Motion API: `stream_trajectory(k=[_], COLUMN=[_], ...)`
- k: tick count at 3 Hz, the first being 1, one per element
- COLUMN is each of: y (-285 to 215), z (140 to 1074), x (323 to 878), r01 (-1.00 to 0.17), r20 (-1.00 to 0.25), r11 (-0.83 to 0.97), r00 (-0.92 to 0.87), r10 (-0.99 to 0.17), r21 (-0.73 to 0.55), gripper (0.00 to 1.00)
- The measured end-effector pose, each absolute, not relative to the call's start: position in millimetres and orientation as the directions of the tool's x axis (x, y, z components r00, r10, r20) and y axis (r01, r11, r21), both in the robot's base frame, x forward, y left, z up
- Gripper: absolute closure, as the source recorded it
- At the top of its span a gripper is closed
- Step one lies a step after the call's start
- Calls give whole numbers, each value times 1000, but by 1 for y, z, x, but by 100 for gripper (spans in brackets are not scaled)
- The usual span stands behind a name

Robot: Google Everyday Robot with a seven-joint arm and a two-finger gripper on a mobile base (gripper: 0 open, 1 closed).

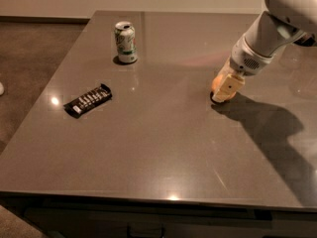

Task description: Pick orange

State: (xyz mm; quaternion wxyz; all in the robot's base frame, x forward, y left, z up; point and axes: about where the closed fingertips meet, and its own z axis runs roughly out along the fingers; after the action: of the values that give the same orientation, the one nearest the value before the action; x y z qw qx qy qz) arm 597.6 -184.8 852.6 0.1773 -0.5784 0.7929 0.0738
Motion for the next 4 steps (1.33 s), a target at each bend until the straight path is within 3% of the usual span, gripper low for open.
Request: stream_trajectory(k=[1,2,4], y=[-182,-179,-193], z=[857,873,922], x=[600,615,661], r01=[-946,-960,-963], r20=[-366,-373,-427], r11=[315,273,225], r00=[-268,-230,-144], r10=[-891,-899,-893], r21=[-74,-66,-147], gripper=[78,99,100])
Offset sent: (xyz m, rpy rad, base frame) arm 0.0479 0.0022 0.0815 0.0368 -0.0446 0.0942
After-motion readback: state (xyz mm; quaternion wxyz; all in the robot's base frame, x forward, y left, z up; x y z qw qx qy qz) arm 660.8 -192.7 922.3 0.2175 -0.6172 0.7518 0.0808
